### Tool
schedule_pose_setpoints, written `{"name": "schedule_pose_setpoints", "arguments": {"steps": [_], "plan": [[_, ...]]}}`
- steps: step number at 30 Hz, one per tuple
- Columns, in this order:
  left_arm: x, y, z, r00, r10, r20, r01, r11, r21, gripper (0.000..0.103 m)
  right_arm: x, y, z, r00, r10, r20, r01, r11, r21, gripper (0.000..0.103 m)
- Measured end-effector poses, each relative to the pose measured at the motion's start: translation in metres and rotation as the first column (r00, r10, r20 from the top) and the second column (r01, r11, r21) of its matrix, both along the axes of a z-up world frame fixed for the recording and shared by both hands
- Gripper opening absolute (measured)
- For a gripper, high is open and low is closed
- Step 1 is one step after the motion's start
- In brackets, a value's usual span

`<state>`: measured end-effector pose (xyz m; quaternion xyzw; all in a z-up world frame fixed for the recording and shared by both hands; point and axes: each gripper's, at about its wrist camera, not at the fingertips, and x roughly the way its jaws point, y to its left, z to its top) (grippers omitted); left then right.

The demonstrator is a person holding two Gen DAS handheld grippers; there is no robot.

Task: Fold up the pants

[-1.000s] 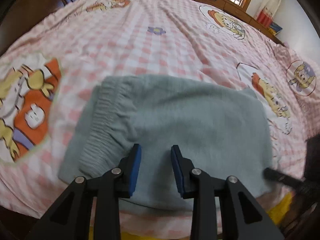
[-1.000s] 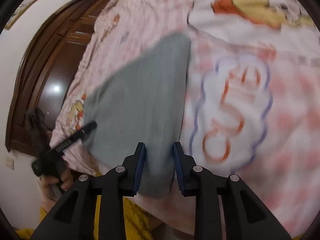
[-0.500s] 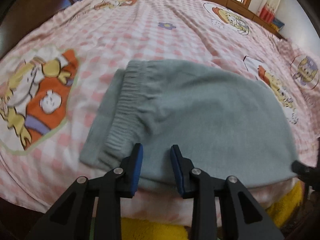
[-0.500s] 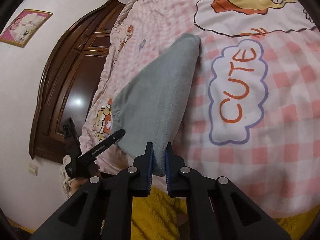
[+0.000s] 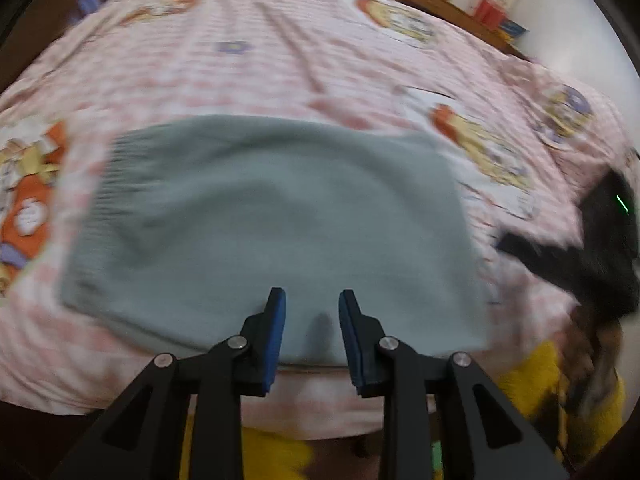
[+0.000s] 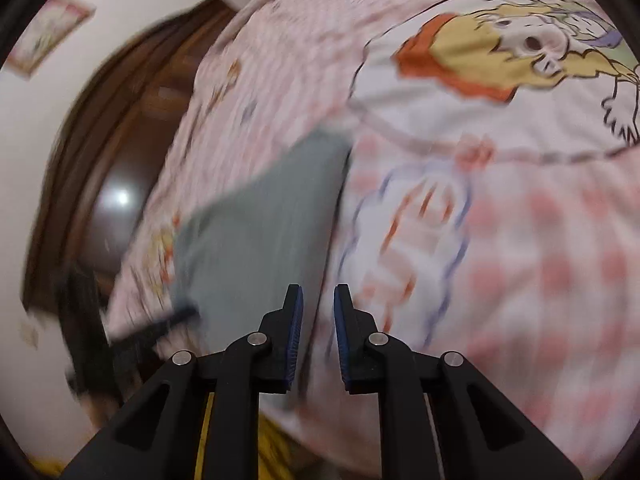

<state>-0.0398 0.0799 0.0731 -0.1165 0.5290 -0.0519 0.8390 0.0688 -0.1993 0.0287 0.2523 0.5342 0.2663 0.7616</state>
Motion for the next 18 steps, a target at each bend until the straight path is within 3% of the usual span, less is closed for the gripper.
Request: {"name": "schedule_pose_setpoints", "arguments": {"steps": [4, 8, 11, 18], "plan": [[0.011, -0.045, -0.003, 0.997, -0.067, -0.024, 0.065, 0.997, -0.047, 0.029, 0.042, -0.011, -0.01, 0.999, -0.024, -0.022, 0.026, 0.996, 0.081, 0.017], [0.011, -0.07, -0.014, 0.993, -0.101, -0.053, 0.102, 0.995, 0.015, 0.032, 0.071, 0.003, -0.014, 0.998, 0.053, 0.03, -0.055, 0.997, 0.052, 0.016], [0.007, -0.073, -0.018, 0.994, -0.099, -0.053, 0.101, 0.994, 0.038, 0.033, 0.084, 0.011, -0.024, 0.994, 0.105, 0.009, -0.106, 0.99, 0.088, 0.016], [0.006, -0.063, -0.024, 0.996, -0.064, -0.069, 0.063, 0.998, -0.018, 0.033, 0.105, 0.014, -0.048, 0.989, 0.118, -0.091, -0.097, 0.974, 0.203, 0.017]]}}
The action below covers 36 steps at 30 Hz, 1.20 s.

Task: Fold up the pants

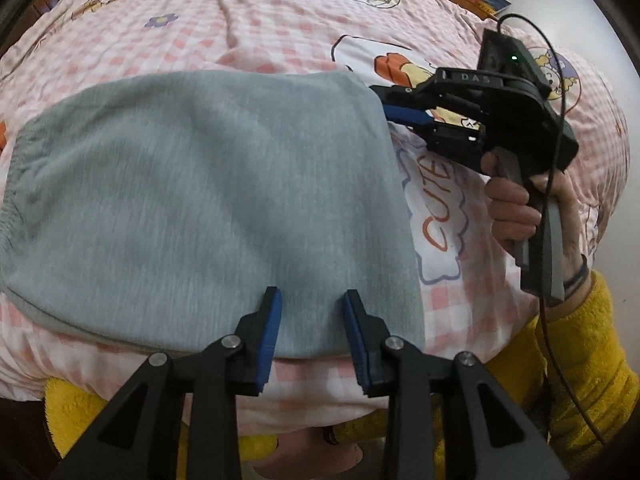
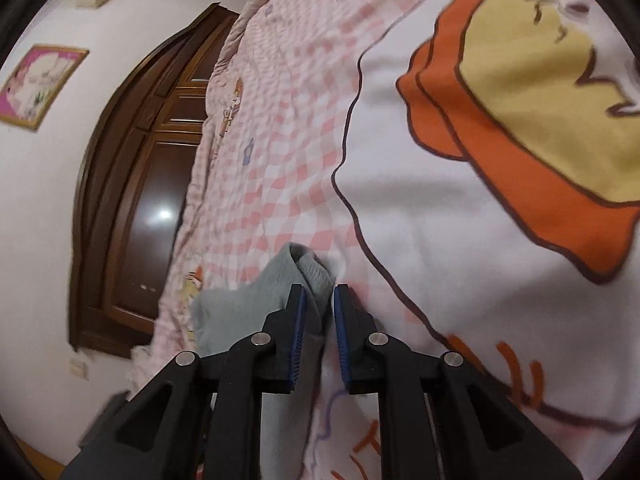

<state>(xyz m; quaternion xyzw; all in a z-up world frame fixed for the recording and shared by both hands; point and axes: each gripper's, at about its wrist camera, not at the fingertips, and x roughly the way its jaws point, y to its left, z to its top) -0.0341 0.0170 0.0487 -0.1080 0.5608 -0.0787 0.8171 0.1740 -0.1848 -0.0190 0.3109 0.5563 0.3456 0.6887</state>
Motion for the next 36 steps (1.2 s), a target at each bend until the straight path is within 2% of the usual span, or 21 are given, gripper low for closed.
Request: {"name": "schedule_pose_setpoints", "arguments": {"steps": [4, 5, 9, 11, 13, 14, 16, 17, 22, 25, 26, 28, 30, 31, 33, 34, 36], "plan": [[-0.001, -0.003, 0.0, 1.0, -0.008, 0.001, 0.008, 1.0, 0.012, 0.033, 0.001, 0.011, -0.001, 0.999, 0.041, -0.005, -0.041, 0.998, 0.047, 0.015], [-0.001, -0.003, 0.0, 1.0, -0.011, 0.002, 0.011, 1.0, 0.017, 0.033, -0.002, 0.01, 0.002, 0.999, 0.05, 0.008, -0.051, 0.998, 0.046, 0.01], [0.0, -0.003, -0.002, 1.0, -0.021, 0.007, 0.021, 0.999, 0.025, 0.033, -0.009, 0.017, 0.031, 0.992, 0.06, 0.111, -0.059, 0.998, -0.012, 0.006], [-0.001, -0.003, -0.002, 1.0, -0.024, 0.012, 0.024, 0.999, 0.024, 0.033, -0.008, 0.014, 0.053, 0.978, 0.032, 0.206, -0.014, 0.996, -0.088, 0.004], [-0.001, -0.003, -0.004, 1.0, -0.024, 0.008, 0.024, 0.999, 0.024, 0.033, -0.002, 0.009, 0.067, 0.956, -0.031, 0.291, 0.084, 0.981, -0.172, 0.0], [-0.001, -0.003, -0.004, 1.0, -0.024, 0.011, 0.023, 0.999, 0.023, 0.033, 0.006, 0.003, 0.072, 0.949, -0.067, 0.307, 0.124, 0.978, -0.169, 0.0], [-0.002, -0.004, -0.004, 1.0, -0.022, 0.011, 0.022, 1.0, 0.019, 0.033, 0.018, -0.004, 0.075, 0.954, -0.08, 0.29, 0.122, 0.984, -0.129, 0.0], [-0.001, -0.004, -0.004, 1.0, -0.022, 0.01, 0.022, 1.0, 0.017, 0.033, 0.021, -0.003, 0.075, 0.96, -0.05, 0.274, 0.086, 0.989, -0.121, 0.0], [-0.002, -0.002, -0.004, 1.0, -0.025, 0.014, 0.025, 1.0, 0.013, 0.033, 0.007, 0.011, 0.057, 0.976, 0.102, 0.191, -0.065, 0.979, -0.191, 0.002], [-0.003, -0.002, -0.004, 1.0, -0.023, 0.019, 0.023, 1.0, 0.011, 0.033, 0.003, 0.014, 0.034, 0.989, 0.111, 0.102, -0.098, 0.987, -0.126, 0.019], [-0.003, -0.001, -0.004, 1.0, -0.023, 0.019, 0.023, 1.0, 0.011, 0.033, 0.005, 0.013, 0.025, 0.993, 0.099, 0.064, -0.092, 0.991, -0.098, 0.022], [-0.003, -0.001, -0.004, 1.0, -0.024, 0.018, 0.024, 1.0, 0.011, 0.033, 0.007, 0.014, 0.013, 0.995, 0.096, 0.008, -0.095, 0.994, -0.051, 0.022], [-0.003, -0.001, -0.004, 1.0, -0.023, 0.017, 0.023, 1.0, 0.01, 0.033, 0.006, 0.016, 0.008, 0.995, 0.1, 0.011, -0.1, 0.994, -0.04, 0.017], [-0.003, -0.001, -0.004, 1.0, -0.022, 0.018, 0.022, 1.0, 0.009, 0.033, 0.003, 0.014, 0.01, 0.995, 0.095, 0.031, -0.093, 0.994, -0.056, 0.009], [-0.004, 0.0, -0.004, 1.0, -0.023, 0.02, 0.023, 1.0, 0.005, 0.033, 0.004, 0.01, 0.019, 0.995, 0.05, 0.081, -0.043, 0.995, -0.092, 0.007], [-0.004, 0.0, -0.005, 1.0, -0.024, 0.017, 0.024, 1.0, 0.007, 0.033, 0.006, 0.003, 0.025, 0.993, -0.017, 0.114, 0.03, 0.993, -0.112, 0.0], [-0.004, 0.0, -0.004, 0.999, -0.027, 0.02, 0.026, 1.0, 0.007, 0.033, 0.015, -0.011, 0.031, 0.984, -0.115, 0.137, 0.133, 0.982, -0.135, 0.0]]}}
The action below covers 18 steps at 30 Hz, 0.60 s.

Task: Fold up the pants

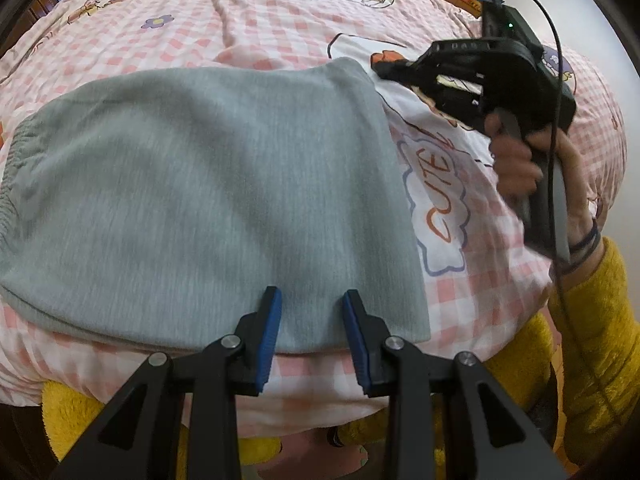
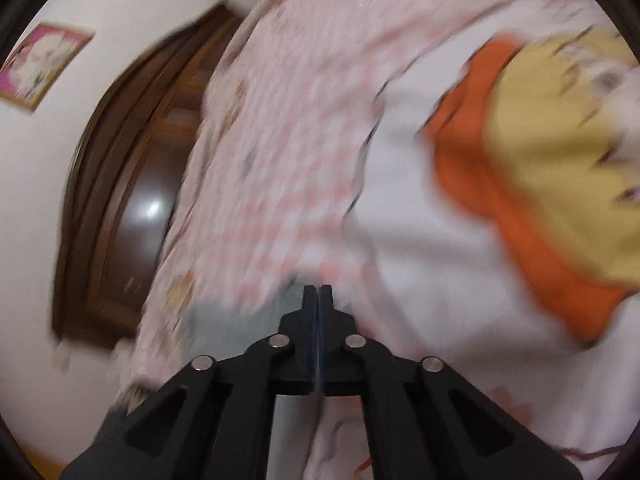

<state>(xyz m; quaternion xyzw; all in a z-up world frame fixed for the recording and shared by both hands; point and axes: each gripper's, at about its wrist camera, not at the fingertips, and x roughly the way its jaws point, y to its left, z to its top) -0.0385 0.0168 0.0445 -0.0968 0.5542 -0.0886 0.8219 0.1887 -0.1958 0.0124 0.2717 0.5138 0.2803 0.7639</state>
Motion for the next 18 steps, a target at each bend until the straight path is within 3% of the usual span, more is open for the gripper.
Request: {"name": "schedule_pose_setpoints", "arguments": {"steps": [3, 5, 6, 8, 9, 13, 18], "plan": [[-0.001, 0.002, 0.0, 1.0, 0.0, 0.005, 0.0, 1.0, -0.009, 0.033, 0.001, -0.013, 0.005, 1.0, 0.008, -0.028, -0.006, 0.999, 0.054, 0.001], [-0.001, 0.003, 0.0, 1.0, 0.001, 0.005, -0.001, 1.0, -0.018, 0.033, -0.015, -0.004, 0.012, 0.998, 0.064, -0.02, -0.064, 0.998, -0.004, 0.003], [-0.001, 0.003, 0.001, 1.0, 0.003, 0.005, -0.003, 1.0, -0.023, 0.033, -0.025, -0.001, 0.014, 0.996, 0.085, -0.019, -0.085, 0.996, -0.04, 0.007], [-0.001, 0.005, 0.002, 1.0, 0.008, 0.003, -0.008, 0.999, -0.036, 0.033, -0.046, 0.007, 0.014, 0.992, 0.124, -0.03, -0.125, 0.99, -0.07, 0.036], [-0.002, 0.007, 0.004, 1.0, 0.012, 0.005, -0.011, 0.999, -0.044, 0.033, -0.059, 0.01, 0.01, 0.99, 0.136, -0.045, -0.139, 0.988, -0.065, 0.039], [-0.007, 0.009, 0.012, 1.0, 0.013, 0.018, -0.013, 1.0, -0.011, 0.033, -0.093, 0.017, -0.005, 0.98, 0.162, -0.119, -0.168, 0.984, -0.05, 0.039], [-0.015, 0.026, 0.026, 0.997, 0.048, 0.064, -0.051, 0.997, 0.056, 0.033, -0.121, 0.02, -0.006, 0.985, 0.129, -0.116, -0.134, 0.99, -0.042, 0.039]]}}
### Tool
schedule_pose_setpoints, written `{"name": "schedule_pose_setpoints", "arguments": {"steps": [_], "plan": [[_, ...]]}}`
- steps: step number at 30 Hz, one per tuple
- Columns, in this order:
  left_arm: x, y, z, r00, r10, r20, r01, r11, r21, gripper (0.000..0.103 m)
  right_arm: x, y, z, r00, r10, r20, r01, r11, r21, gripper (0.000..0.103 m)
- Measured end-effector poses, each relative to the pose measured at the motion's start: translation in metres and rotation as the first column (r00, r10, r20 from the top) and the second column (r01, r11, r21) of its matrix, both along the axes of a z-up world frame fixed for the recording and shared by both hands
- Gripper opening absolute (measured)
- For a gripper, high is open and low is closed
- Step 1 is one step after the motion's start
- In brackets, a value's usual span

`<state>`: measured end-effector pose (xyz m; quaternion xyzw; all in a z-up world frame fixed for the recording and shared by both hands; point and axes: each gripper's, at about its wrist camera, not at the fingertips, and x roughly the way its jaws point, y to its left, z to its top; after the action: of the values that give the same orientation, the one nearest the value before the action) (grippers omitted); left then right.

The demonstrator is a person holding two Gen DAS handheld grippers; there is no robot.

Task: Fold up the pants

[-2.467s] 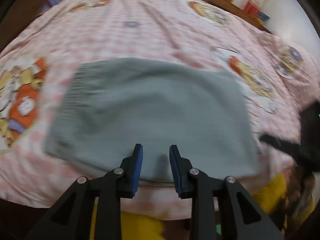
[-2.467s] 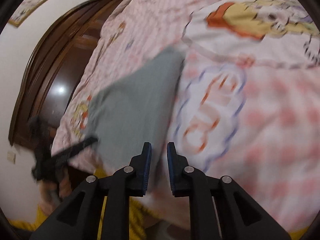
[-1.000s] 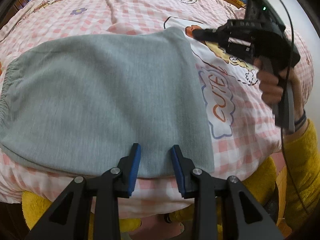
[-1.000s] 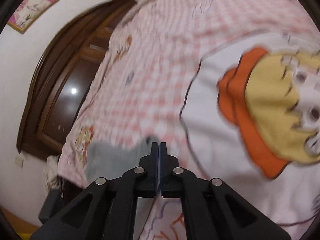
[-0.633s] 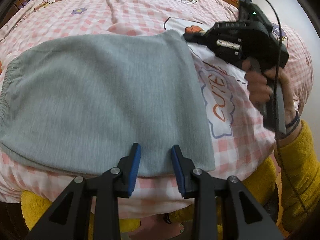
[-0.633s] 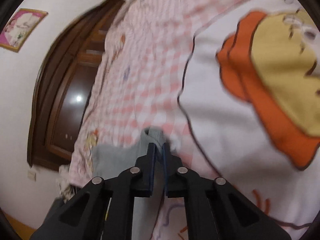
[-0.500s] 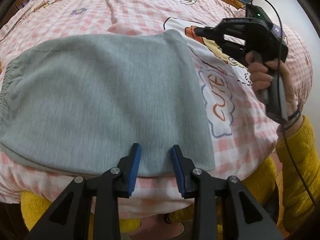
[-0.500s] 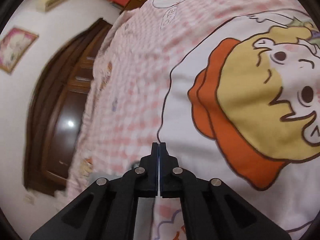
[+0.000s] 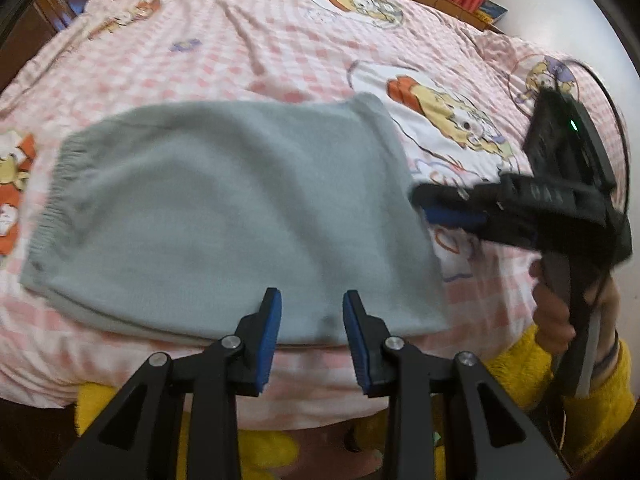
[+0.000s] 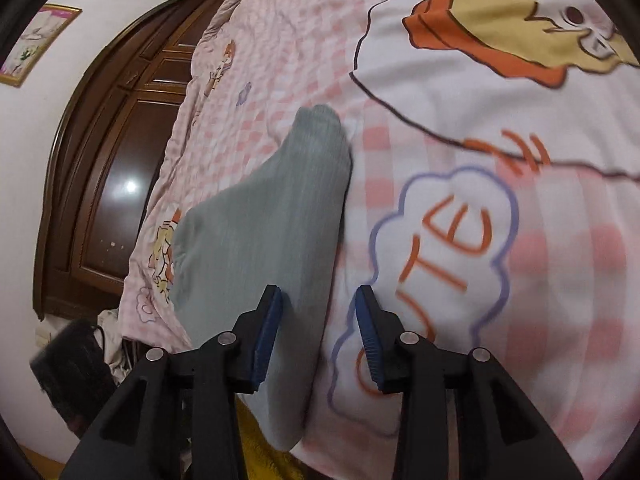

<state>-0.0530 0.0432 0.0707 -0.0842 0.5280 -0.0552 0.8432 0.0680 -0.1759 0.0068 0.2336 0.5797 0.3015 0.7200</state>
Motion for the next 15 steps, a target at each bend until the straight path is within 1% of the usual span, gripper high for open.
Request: {"name": "schedule_pose_setpoints", "arguments": {"steps": [2, 4, 7, 12, 13, 14, 15], "plan": [[-0.001, 0.012, 0.003, 1.0, 0.029, 0.011, -0.029, 0.999, 0.022, 0.033, -0.008, -0.001, -0.001, 1.0, 0.005, -0.023, -0.005, 1.0, 0.011, 0.039], [-0.003, 0.024, 0.005, 0.999, 0.05, 0.02, -0.051, 0.998, 0.043, 0.033, -0.014, 0.004, -0.001, 1.0, 0.017, -0.026, -0.017, 1.0, -0.001, 0.039], [-0.004, 0.042, 0.006, 0.996, 0.089, 0.029, -0.091, 0.992, 0.088, 0.033, -0.02, 0.016, 0.0, 1.0, 0.023, -0.01, -0.023, 0.999, -0.045, 0.039], [-0.007, 0.076, 0.003, 0.988, 0.148, 0.036, -0.152, 0.98, 0.131, 0.033, -0.023, 0.031, 0.001, 1.0, 0.006, 0.031, -0.003, 0.996, -0.091, 0.039], [-0.006, 0.081, 0.0, 0.987, 0.159, 0.035, -0.162, 0.977, 0.14, 0.033, -0.023, 0.031, 0.001, 0.999, -0.001, 0.038, 0.005, 0.996, -0.088, 0.036], [-0.006, 0.089, -0.005, 0.984, 0.176, 0.026, -0.178, 0.973, 0.149, 0.033, -0.024, 0.032, 0.002, 0.999, -0.006, 0.045, 0.01, 0.996, -0.088, 0.025], [-0.007, 0.094, -0.008, 0.983, 0.183, 0.019, -0.184, 0.972, 0.145, 0.033, -0.025, 0.033, 0.004, 0.999, -0.007, 0.053, 0.012, 0.995, -0.097, 0.021]]}}
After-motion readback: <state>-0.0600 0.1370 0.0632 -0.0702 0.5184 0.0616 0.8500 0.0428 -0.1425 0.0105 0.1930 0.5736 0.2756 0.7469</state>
